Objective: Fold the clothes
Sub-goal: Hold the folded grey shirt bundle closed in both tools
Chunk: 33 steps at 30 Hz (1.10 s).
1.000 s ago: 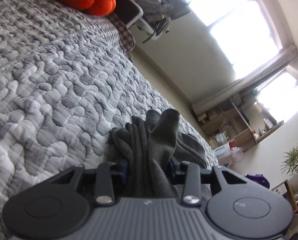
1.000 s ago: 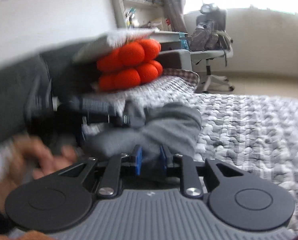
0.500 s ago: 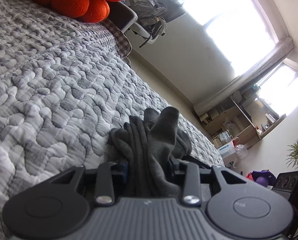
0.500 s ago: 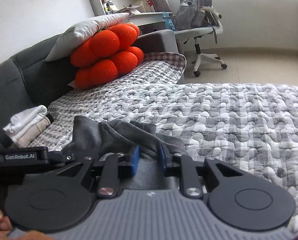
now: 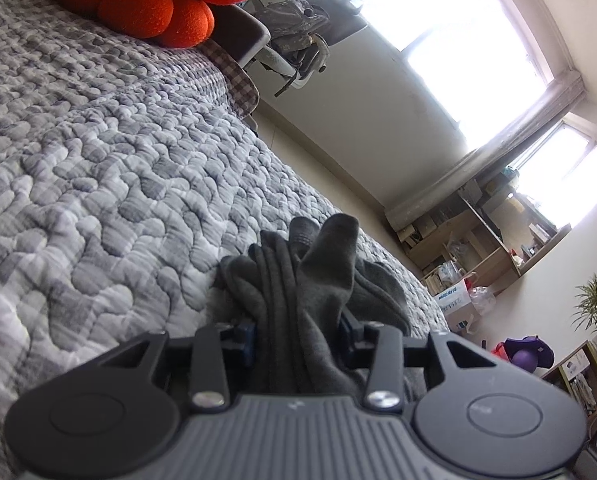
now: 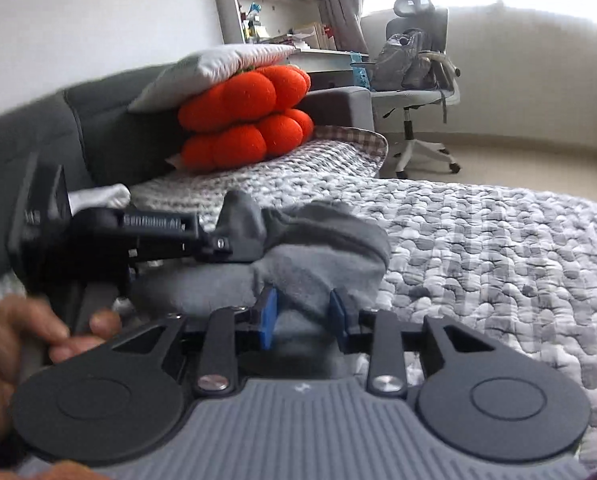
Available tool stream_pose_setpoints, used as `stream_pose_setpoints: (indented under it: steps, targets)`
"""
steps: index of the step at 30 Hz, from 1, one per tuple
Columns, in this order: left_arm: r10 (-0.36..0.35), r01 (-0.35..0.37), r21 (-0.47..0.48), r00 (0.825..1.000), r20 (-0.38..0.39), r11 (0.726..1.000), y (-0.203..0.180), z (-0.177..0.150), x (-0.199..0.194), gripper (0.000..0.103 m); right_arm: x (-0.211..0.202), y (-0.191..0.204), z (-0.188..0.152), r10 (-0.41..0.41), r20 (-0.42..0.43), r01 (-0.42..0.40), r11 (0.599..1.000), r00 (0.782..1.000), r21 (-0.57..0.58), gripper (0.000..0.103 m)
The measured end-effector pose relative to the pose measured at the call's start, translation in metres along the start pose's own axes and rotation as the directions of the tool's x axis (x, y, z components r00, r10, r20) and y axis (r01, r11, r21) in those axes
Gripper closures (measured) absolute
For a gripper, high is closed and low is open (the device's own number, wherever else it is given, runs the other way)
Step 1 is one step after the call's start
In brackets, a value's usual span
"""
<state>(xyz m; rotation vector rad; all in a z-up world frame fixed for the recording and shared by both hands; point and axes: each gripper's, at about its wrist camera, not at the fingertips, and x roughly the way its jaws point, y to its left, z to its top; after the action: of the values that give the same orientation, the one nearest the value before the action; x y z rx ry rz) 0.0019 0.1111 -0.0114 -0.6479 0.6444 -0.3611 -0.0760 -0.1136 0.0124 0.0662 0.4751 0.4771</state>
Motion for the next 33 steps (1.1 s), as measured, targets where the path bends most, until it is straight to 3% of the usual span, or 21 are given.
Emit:
stream_pose_setpoints:
  steps: [1, 5, 7, 8, 9, 10, 12, 14, 16, 25, 31, 33]
  targets:
    - [-0.003, 0.003, 0.0, 1.0, -0.009, 1.0, -0.001, 0.002, 0.001, 0.057, 0.001, 0.001, -0.001, -0.006, 0.001, 0.006, 1.0, 1.0, -0.015, 0.068]
    - [-0.026, 0.027, 0.026, 0.999, -0.045, 0.999, -0.011, 0.008, 0.008, 0.031, 0.001, -0.004, -0.006, 0.001, 0.011, -0.001, 1.0, 1.0, -0.001, 0.068]
    - [-0.028, 0.029, 0.018, 0.998, -0.05, 0.999, -0.012, 0.01, 0.009, 0.029, 0.001, -0.004, -0.006, 0.0, 0.014, 0.0, 1.0, 1.0, 0.0, 0.068]
    - [-0.031, 0.031, -0.003, 0.998, -0.048, 1.0, -0.008, 0.011, 0.009, 0.032, 0.0, -0.003, -0.007, -0.002, 0.015, 0.002, 1.0, 1.0, -0.003, 0.068]
    - [-0.035, 0.034, -0.024, 0.998, -0.045, 0.999, -0.005, 0.011, 0.009, 0.051, -0.001, -0.003, -0.008, -0.005, 0.015, 0.005, 1.0, 1.0, -0.008, 0.068]
    - [-0.038, 0.036, -0.045, 0.998, -0.043, 0.998, -0.001, 0.012, 0.008, 0.061, -0.001, -0.003, -0.008, -0.006, 0.016, 0.006, 1.0, 1.0, -0.01, 0.068]
    - [-0.088, 0.083, -0.115, 0.995, -0.043, 0.99, 0.014, 0.011, 0.005, 0.07, -0.003, -0.005, -0.01, 0.003, 0.018, -0.003, 1.0, 1.0, 0.002, 0.068]
    - [-0.114, 0.108, -0.143, 0.993, -0.033, 0.984, 0.022, 0.009, 0.001, 0.071, -0.004, -0.008, -0.01, 0.014, 0.02, -0.014, 1.0, 1.0, 0.018, 0.068]
    - [-0.077, 0.074, -0.104, 0.997, -0.031, 0.992, 0.015, 0.008, 0.0, 0.071, -0.003, -0.005, -0.01, 0.004, 0.022, -0.005, 1.0, 1.0, 0.008, 0.068]
    - [-0.077, 0.075, -0.079, 0.997, -0.029, 0.994, 0.013, 0.002, -0.001, 0.071, -0.014, -0.008, -0.014, 0.009, 0.035, -0.01, 0.999, 0.999, 0.046, 0.066]
    - [-0.037, 0.036, -0.015, 0.999, -0.012, 0.999, 0.003, 0.001, 0.0, 0.069, -0.007, 0.006, -0.013, -0.051, 0.004, 0.051, 0.999, 0.999, -0.002, 0.066]
    - [-0.032, 0.032, -0.007, 0.999, -0.012, 0.999, 0.002, 0.001, 0.0, 0.069, -0.009, 0.001, -0.013, -0.034, 0.011, 0.034, 0.999, 0.999, 0.034, 0.065]
